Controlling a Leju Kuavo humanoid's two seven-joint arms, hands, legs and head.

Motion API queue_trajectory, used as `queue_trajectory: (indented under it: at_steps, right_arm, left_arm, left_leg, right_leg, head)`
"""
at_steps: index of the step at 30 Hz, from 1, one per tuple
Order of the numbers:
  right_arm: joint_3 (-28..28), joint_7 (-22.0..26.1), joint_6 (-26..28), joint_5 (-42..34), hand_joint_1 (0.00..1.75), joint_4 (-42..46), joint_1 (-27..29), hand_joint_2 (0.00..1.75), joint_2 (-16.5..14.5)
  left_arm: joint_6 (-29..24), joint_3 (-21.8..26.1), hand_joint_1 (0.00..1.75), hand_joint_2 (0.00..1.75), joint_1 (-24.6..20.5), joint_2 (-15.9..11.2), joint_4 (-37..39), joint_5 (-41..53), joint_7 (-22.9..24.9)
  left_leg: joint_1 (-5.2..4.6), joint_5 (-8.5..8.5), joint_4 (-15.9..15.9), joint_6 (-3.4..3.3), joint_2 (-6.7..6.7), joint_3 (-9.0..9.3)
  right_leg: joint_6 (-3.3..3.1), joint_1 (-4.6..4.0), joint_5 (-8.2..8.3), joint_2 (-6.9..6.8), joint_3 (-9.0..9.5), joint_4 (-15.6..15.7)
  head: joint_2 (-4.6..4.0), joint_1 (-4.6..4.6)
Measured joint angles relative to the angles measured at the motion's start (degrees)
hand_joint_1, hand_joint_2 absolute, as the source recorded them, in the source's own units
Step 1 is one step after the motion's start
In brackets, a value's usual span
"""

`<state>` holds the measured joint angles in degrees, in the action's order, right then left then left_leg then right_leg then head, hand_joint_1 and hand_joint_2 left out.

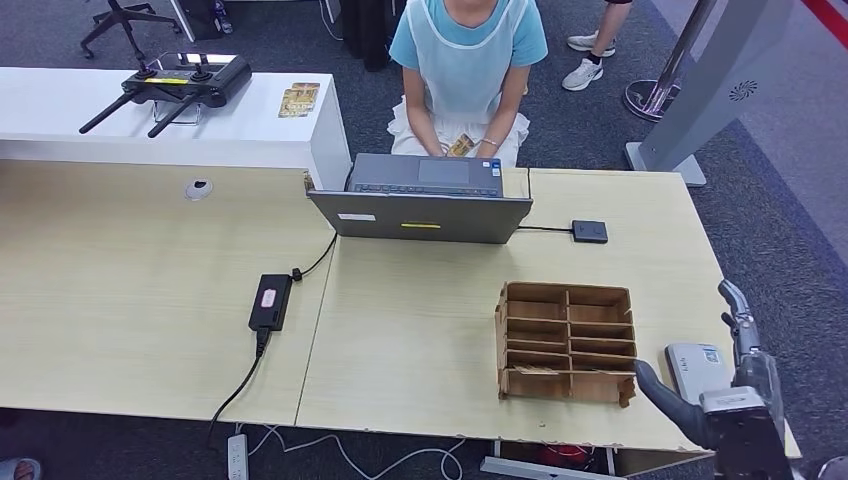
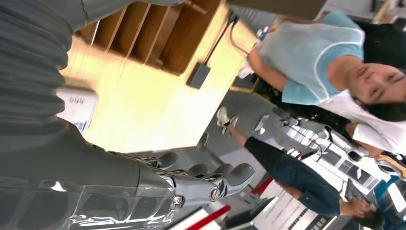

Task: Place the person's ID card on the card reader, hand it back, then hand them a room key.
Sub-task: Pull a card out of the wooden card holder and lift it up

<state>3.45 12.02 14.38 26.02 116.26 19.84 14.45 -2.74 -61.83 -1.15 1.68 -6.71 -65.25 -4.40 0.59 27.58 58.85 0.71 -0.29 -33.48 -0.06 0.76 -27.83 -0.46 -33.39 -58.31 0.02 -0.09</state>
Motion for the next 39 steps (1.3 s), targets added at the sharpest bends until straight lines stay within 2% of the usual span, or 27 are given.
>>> queue_trajectory:
  at_steps: [11,20,29,39]
  right_arm:
    - [-3.60,-12.06,5.20,20.77,0.00,-0.06,2.35,1.75,8.99]
    - [-6.69,-19.25,5.00,29.94,0.00,-0.34,2.65,1.75,14.71]
    - [-9.24,-21.65,3.86,33.58,0.00,-0.97,2.21,1.75,18.06]
    - [-15.13,-24.37,-0.34,40.09,0.00,-3.53,-3.23,1.75,19.75]
  left_arm:
    - [0.36,-0.03,0.00,0.00,-0.02,-0.07,0.22,-0.45,0.37]
    - [0.34,-0.12,0.00,0.00,-0.06,-0.09,0.22,-0.43,1.19]
    - [0.34,-0.20,0.00,0.00,-0.07,-0.11,0.22,-0.48,1.27]
    - [0.30,-0.75,0.00,0.00,-0.19,-0.15,0.22,-0.29,2.23]
  left_leg:
    - [-0.01,0.01,0.00,-0.02,0.01,0.01]
    - [0.00,0.02,0.00,-0.03,0.01,0.02]
    - [-0.01,0.02,0.00,-0.03,0.02,0.01]
    - [0.00,0.02,0.00,-0.03,0.06,0.05]
  right_leg:
    - [0.00,0.00,0.00,0.00,0.00,0.01]
    - [0.00,0.00,0.00,0.00,0.00,0.00]
    - [0.00,0.00,0.00,0.00,0.01,0.00]
    - [0.00,0.00,0.01,0.06,0.02,-0.01]
  head:
    - [-0.01,-0.01]
    - [0.00,-0.01]
    - [0.00,0.00]
    - [0.00,-0.02]
